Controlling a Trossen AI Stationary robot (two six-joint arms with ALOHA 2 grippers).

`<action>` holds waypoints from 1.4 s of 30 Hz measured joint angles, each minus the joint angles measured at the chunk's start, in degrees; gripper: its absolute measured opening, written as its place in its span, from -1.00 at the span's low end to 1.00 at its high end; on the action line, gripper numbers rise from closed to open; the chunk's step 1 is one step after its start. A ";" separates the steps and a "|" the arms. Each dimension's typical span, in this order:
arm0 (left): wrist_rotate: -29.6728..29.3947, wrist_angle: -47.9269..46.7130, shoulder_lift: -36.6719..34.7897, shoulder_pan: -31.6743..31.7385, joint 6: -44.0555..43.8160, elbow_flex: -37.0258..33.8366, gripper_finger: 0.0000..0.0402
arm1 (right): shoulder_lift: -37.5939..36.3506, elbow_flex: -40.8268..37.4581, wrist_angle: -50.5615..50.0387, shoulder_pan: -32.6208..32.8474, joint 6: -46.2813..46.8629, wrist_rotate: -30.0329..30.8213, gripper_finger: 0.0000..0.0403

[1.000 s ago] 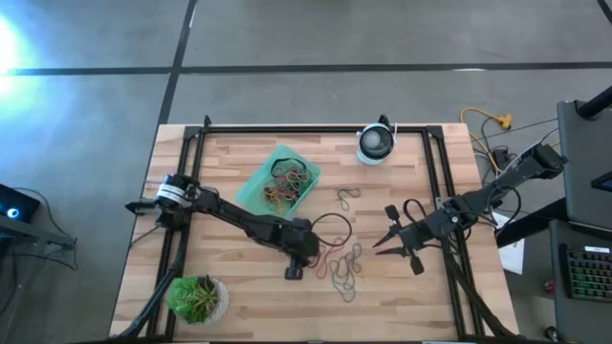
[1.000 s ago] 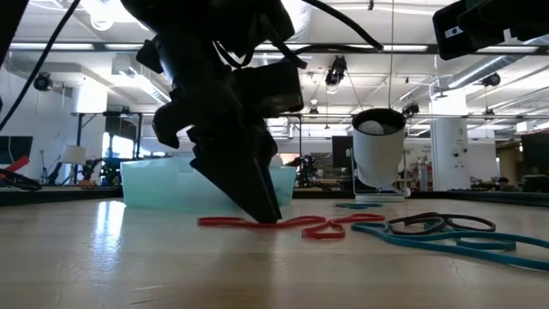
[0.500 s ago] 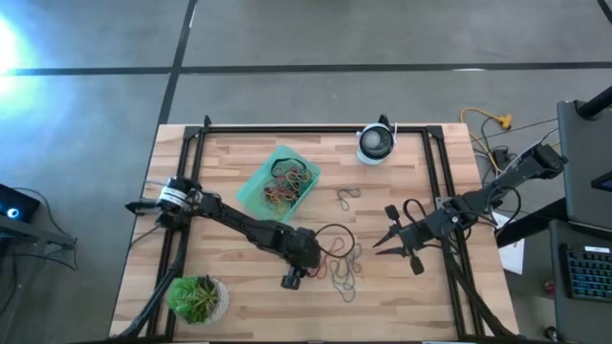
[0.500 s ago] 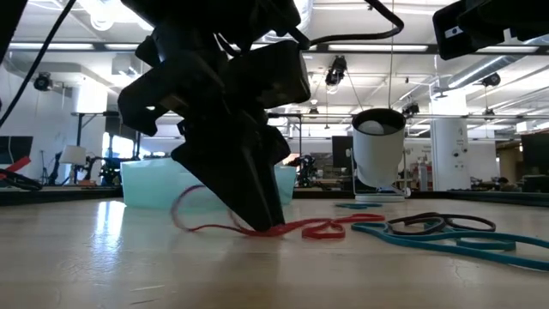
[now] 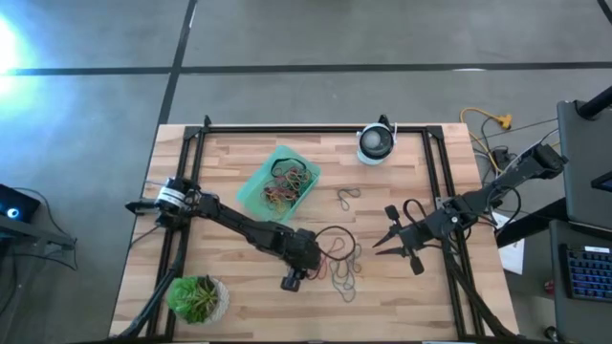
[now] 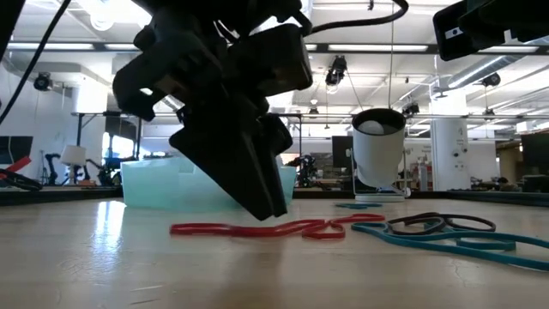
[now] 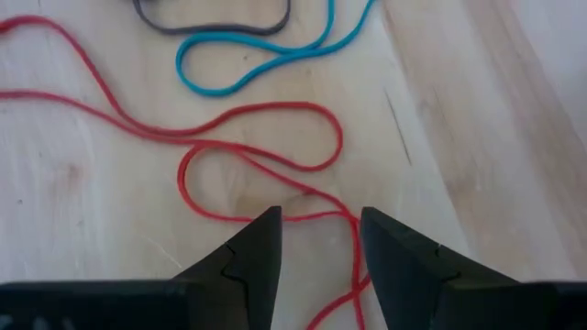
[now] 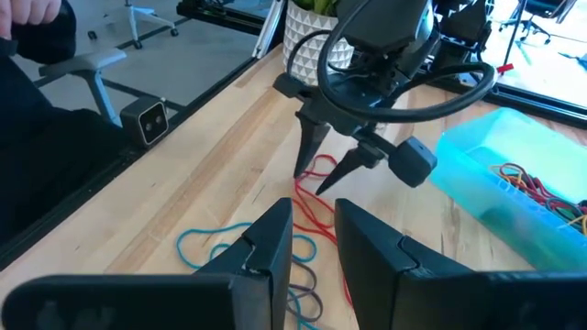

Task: Pick and place rubber bands into bin
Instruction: Put the red rubber band into the green bin

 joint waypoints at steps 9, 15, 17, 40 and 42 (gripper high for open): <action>-6.45 0.01 0.00 -0.01 1.24 0.07 -0.33 | 0.00 0.00 0.00 -0.02 0.00 0.00 -0.61; -12.69 0.10 0.00 0.04 4.55 0.07 -0.33 | 0.00 0.00 0.00 -0.02 0.01 0.00 -0.61; -13.16 0.25 0.10 0.08 4.61 0.17 -0.33 | 0.00 0.00 0.02 -0.02 0.00 0.00 -0.61; -3.40 -0.15 4.81 4.99 -0.53 4.30 -0.33 | 0.00 -0.10 0.07 -0.04 0.00 0.00 -0.61; -3.15 -0.66 5.35 5.39 -0.53 4.86 -0.33 | 0.00 -0.11 0.04 -0.04 -0.02 0.00 -0.61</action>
